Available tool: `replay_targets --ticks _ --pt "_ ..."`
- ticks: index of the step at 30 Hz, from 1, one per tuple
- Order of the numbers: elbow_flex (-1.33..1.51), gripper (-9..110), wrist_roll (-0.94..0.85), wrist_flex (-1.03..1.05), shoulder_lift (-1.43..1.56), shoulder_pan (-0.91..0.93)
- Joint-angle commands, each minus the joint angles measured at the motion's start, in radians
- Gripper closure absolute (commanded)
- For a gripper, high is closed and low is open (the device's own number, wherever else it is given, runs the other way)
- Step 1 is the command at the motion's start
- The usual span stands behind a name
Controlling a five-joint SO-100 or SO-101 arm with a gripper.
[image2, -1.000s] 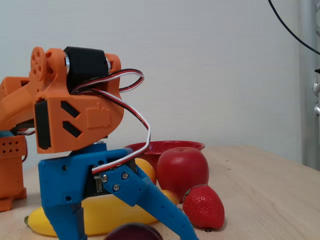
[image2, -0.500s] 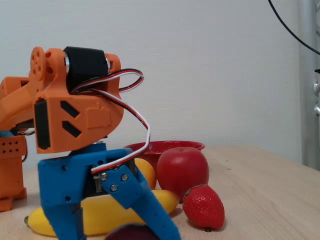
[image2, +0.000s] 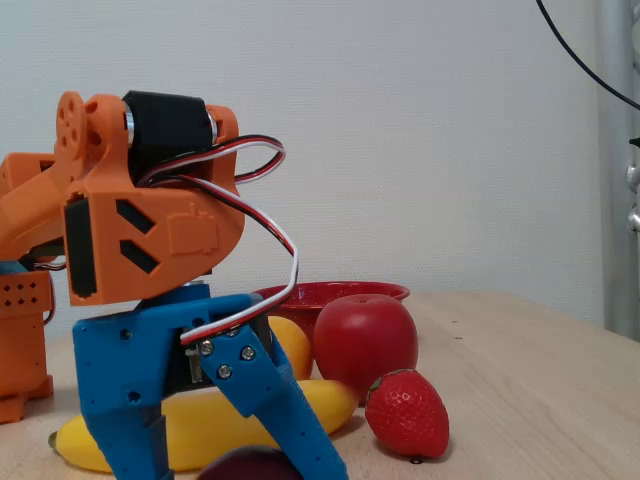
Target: Put plum in the red bowl.
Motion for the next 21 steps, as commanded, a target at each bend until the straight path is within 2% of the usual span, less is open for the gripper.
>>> replay_targets --ticks 1,7,11,21 --pt "-0.087 101 0.026 0.020 0.066 -0.031" --pt "-0.135 101 -0.052 0.092 0.126 -0.011" --pt "-0.060 101 -0.140 0.137 0.272 0.026" --pt "0.448 101 -0.393 0.127 0.867 0.181"
